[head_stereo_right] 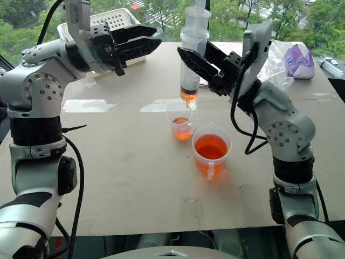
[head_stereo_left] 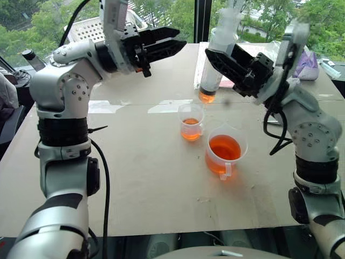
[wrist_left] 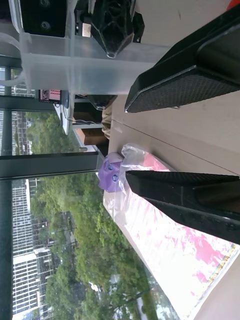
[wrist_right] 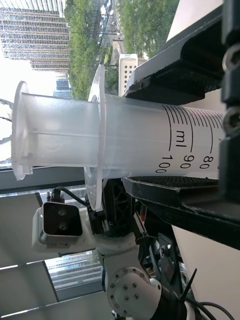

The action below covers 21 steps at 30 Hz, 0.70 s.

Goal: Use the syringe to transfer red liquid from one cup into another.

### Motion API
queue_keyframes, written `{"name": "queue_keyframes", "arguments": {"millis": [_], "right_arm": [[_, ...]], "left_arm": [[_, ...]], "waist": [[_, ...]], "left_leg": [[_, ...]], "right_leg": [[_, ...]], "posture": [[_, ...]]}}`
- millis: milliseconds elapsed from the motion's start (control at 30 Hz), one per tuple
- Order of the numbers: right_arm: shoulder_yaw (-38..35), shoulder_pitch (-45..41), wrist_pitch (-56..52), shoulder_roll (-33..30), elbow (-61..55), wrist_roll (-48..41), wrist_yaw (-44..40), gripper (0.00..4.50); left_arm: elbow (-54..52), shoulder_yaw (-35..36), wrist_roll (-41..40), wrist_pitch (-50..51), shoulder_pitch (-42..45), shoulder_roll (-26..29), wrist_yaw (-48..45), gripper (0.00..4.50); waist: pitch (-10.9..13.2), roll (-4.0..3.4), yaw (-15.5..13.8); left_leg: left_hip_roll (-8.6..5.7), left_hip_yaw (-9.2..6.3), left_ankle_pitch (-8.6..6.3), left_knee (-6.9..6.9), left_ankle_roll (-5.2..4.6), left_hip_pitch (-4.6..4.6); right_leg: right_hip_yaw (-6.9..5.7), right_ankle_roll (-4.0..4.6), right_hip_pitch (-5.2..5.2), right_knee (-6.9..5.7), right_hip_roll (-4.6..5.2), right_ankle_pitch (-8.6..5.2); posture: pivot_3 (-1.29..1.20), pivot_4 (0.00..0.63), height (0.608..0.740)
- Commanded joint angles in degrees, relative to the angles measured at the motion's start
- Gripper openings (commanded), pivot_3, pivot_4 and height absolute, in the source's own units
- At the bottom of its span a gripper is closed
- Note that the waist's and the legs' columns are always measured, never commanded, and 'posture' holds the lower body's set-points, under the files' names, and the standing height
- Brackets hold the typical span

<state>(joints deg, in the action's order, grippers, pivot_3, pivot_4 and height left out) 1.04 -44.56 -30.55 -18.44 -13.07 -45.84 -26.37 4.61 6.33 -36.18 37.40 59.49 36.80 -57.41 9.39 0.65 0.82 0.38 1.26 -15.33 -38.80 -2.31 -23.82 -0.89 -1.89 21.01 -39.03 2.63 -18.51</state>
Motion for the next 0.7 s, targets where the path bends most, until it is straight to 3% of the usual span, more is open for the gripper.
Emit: {"name": "queue_keyframes", "arguments": {"millis": [33, 700], "right_arm": [[2.5, -2.0, 5.1, 1.9, 3.4, 7.2, -1.5, 1.50], [4.8, -1.8, 7.5, 6.5, 6.5, 17.3, -7.6, 1.50]], "left_arm": [[-1.3, 1.7, -0.6, -0.9, 1.4, 0.2, 0.5, 1.79], [3.7, 0.7, 1.7, -3.6, 4.8, -4.8, 3.8, 1.79]], "waist": [[0.0, 0.00, 0.0], [0.0, 0.01, 0.2]], "left_leg": [[0.00, 0.00, 0.00, 0.00, 0.00, -0.01], [0.00, 0.06, 0.01, -0.06, 0.01, -0.02]], "right_leg": [[0.00, 0.00, 0.01, -0.01, 0.00, 0.00], [0.07, 0.00, 0.22, -0.69, 0.02, 0.00]], "posture": [[0.00, 0.150, 0.740], [0.00, 0.150, 0.740]]}}
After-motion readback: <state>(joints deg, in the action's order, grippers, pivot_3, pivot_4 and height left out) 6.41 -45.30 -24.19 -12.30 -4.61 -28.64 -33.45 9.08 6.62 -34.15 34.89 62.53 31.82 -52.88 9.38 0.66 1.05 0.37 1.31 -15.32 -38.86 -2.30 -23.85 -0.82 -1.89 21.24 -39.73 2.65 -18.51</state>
